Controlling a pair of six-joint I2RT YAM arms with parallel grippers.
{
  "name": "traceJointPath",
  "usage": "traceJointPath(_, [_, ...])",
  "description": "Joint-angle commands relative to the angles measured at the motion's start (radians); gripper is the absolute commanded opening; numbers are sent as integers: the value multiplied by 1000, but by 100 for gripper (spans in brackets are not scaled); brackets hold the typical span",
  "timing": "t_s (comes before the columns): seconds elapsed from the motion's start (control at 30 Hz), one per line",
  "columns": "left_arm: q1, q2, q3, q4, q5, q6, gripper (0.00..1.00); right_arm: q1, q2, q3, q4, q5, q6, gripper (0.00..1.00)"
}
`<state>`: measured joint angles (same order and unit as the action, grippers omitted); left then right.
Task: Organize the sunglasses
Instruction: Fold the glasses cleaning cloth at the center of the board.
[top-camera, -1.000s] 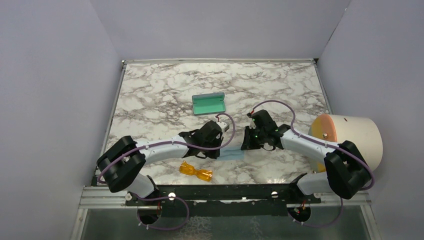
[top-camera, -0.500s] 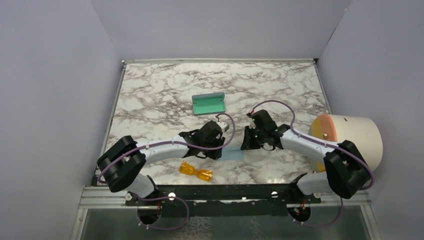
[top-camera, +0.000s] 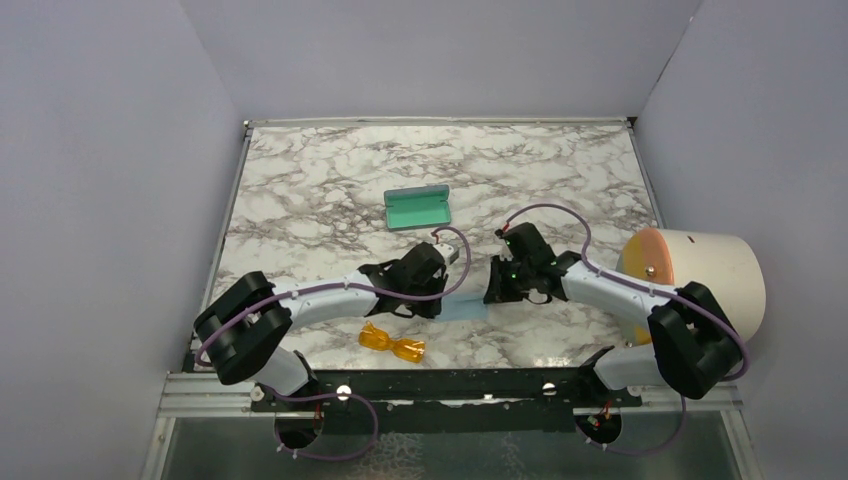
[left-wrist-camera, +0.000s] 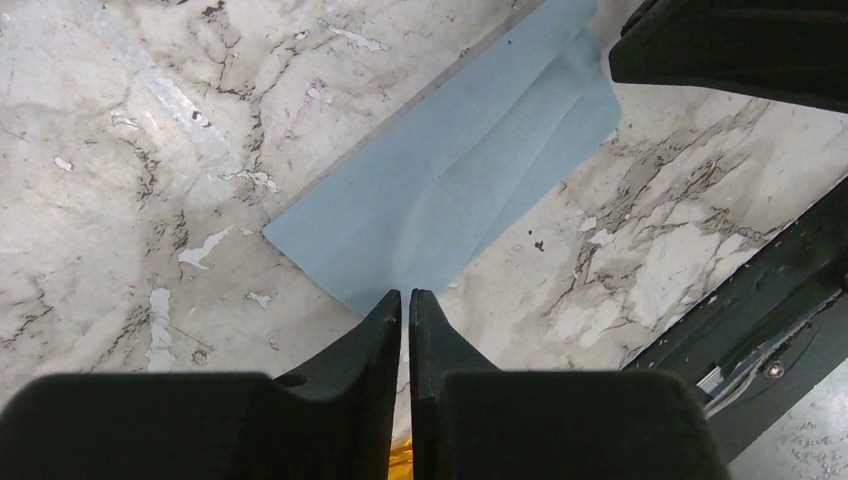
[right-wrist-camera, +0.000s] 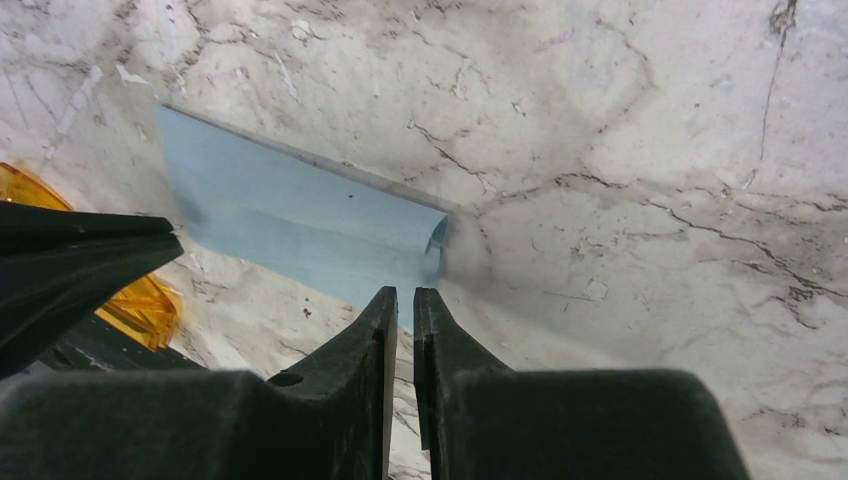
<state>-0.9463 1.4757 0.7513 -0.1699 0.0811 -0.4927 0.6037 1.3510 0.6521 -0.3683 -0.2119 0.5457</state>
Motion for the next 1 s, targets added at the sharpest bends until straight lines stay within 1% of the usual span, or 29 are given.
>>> traceJointPath(0.0, [-11,-10,-17,11,-16,-23,8,10,-22,-22,-16,34,6,13])
traceJointPath(0.07, [-13,-5,-24,16,-20,-28,6,10,-22,-27,-13,36,7,12])
traceJointPath(0.33, [-14,30,-42,43,-23,-34,6,10,5,-14,0,50,8,14])
traceJointPath(0.53, [-13,43,-43,58,-20,-36,5,10,44,-3,20,42,11,18])
traceJointPath(0.9, [-14,54,-32,59,-12,-29,5,10,72,19,42,31,8,18])
traceJointPath(0.97, [-13,55,-30,56,-12,-30,5,10,79,22,42,30,6,16])
